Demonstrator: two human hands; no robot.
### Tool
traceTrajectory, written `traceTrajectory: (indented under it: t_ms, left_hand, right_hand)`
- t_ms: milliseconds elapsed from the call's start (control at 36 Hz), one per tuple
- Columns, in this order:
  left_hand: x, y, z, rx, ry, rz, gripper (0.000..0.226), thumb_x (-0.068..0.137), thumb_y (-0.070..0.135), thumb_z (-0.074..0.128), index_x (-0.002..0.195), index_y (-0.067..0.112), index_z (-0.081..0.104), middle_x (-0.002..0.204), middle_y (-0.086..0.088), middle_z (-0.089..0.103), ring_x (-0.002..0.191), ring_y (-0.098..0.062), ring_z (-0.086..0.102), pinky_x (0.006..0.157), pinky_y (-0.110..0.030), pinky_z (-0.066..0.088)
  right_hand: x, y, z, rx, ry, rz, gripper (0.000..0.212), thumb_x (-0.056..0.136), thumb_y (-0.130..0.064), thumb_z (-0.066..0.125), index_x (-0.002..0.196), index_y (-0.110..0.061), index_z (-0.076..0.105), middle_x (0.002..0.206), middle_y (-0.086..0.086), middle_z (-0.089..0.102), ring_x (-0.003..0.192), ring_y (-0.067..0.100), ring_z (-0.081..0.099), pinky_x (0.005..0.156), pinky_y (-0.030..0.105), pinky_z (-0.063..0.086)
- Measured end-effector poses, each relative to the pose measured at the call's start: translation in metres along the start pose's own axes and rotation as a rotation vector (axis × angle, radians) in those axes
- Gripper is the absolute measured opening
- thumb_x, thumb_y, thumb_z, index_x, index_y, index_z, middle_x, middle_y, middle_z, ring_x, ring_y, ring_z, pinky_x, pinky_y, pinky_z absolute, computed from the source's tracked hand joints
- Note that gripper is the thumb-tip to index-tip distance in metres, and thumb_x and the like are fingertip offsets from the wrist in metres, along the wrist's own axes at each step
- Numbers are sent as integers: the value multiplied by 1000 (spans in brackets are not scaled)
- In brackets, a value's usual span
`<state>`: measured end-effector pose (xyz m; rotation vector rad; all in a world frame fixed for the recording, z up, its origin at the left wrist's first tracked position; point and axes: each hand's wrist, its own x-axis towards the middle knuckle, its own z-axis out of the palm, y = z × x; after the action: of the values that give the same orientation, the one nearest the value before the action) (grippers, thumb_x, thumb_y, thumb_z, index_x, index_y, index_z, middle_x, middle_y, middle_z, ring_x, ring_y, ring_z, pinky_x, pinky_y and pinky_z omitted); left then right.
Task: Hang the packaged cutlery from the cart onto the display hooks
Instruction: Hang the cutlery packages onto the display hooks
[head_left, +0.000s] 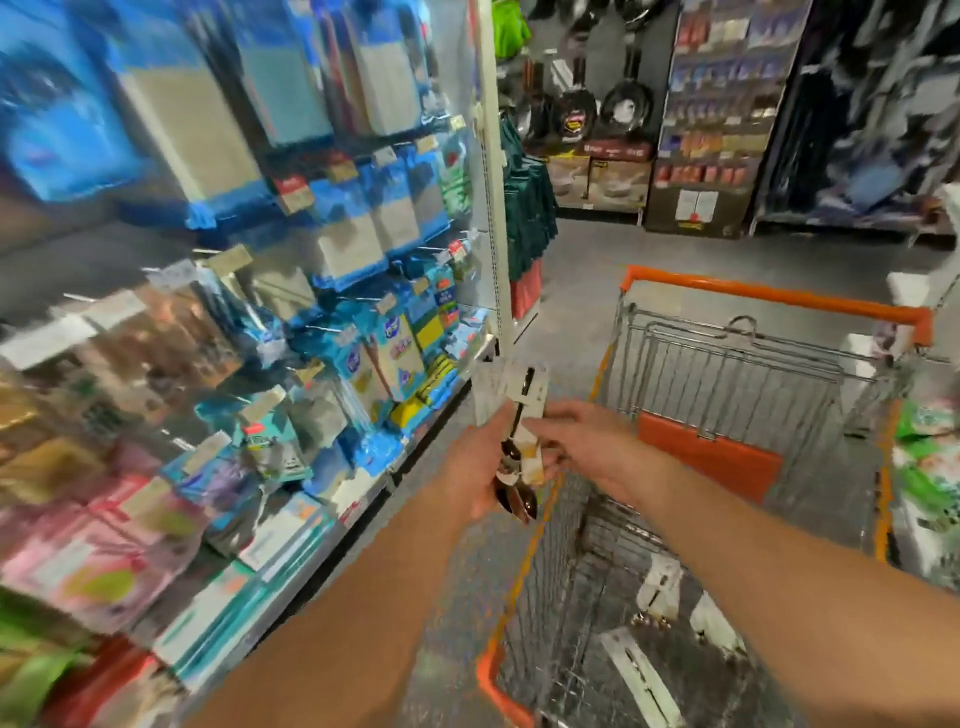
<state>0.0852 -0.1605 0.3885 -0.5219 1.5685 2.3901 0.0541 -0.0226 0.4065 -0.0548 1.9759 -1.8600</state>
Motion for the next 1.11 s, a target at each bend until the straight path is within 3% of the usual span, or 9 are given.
traceTrajectory:
  t_ms: [111,250,417,639,667,722,778,944,1111]
  left_hand:
    - [-38,25,-62,-19,111,64,50,104,46,39,122,6,64,101,-17,73,75,-29,69,66,-39,57]
    - [-99,48,-146,-86,190,135,60,104,52,28,108,6,67,84,-15,70,66,-25,62,59,-33,53]
    - [-175,66,-229,1,357,160,32,104,41,44,95,12,55,55,-6,67,59,-23,59,50,-28,52]
    - [-257,70,-335,91,625,295,60,85,64,62,106,8,68,88,-17,72,72,-25,61,70,-35,46]
    - [-267,71,-344,104,650,303,57,87,62,62,107,9,68,90,-15,75,72,-22,64,68,-30,47]
    - [-284,73,-361,120,656,343,32,97,47,57,95,16,66,65,4,73,52,-6,64,49,-15,47]
    - [-296,74,-378,118,710,370,22,99,36,58,92,16,64,57,6,69,45,-7,61,38,-14,42]
    - [-318,73,-423,59,876,378,38,99,30,60,127,5,61,99,-11,71,62,-13,66,40,-15,45]
    - [-330,74,-479,113,1046,345,47,90,45,67,116,6,67,103,-5,73,79,-16,68,57,-22,54]
  right_hand:
    - [4,-13,71,8,-38,1,17,85,-10,75,96,0,65,79,20,66,52,22,58,54,32,54]
    - [-1,-20,172,11,-200,56,10,92,-11,66,83,-12,61,61,4,63,54,12,54,43,19,36]
    - [-25,-20,279,15,-337,70,8,93,-10,65,89,-14,59,72,2,58,61,10,53,48,20,38]
    - [-59,-25,399,-1,-555,90,11,94,-10,65,98,-17,57,84,3,57,60,12,53,51,24,47]
    - [-63,-26,412,-4,-583,85,10,95,-10,64,100,-16,57,82,4,56,60,13,53,52,25,47]
    - [-73,-27,436,-24,-626,76,9,96,-9,62,103,-13,57,79,5,54,60,13,52,55,27,47]
    - [-78,-24,459,-66,-657,69,11,96,-9,61,106,-11,58,77,4,53,59,12,51,57,26,48]
    - [-78,-14,521,-134,-731,77,17,95,-4,62,112,-4,61,81,10,55,56,10,52,57,25,50]
    - [-65,-5,583,-169,-800,118,22,94,-8,64,115,-4,61,78,10,61,57,12,56,52,23,53]
